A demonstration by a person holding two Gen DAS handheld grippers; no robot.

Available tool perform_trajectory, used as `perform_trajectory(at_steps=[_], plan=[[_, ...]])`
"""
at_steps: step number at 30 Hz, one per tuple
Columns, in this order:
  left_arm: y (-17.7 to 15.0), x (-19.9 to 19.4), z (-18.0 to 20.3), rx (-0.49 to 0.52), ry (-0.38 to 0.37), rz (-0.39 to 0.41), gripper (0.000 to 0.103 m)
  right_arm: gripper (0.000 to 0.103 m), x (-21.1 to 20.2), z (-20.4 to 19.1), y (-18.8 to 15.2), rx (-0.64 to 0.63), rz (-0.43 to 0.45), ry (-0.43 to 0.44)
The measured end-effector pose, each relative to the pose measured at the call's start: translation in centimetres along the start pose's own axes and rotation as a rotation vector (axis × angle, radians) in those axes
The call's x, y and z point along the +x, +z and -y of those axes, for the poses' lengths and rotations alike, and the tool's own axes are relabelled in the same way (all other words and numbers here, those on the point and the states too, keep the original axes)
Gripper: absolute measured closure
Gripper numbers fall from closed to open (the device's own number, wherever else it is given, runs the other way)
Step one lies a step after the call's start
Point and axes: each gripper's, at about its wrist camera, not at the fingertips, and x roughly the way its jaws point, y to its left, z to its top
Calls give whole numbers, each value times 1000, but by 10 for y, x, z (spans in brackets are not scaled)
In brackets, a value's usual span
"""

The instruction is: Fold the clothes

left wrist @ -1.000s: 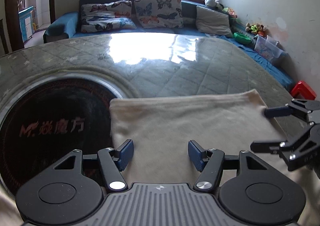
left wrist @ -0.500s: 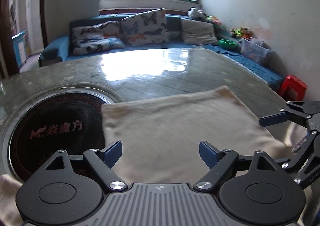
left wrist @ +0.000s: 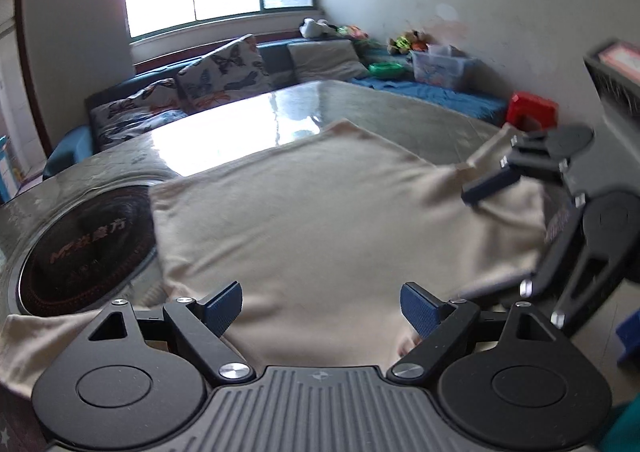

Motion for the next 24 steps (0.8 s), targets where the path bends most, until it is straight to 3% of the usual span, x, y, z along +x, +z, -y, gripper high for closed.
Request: perform_trajectory(at_steps=[8, 19, 24], plan=[[-11, 0, 5, 35, -3, -12, 14, 0, -24, 17, -16, 107, 39, -60], [-7, 0, -2, 29, -8, -11, 14, 0, -35, 105, -52, 392, 71, -313], [-2, -4, -8, 15, 2, 2, 13, 0, -36, 134, -71, 474, 62, -387]])
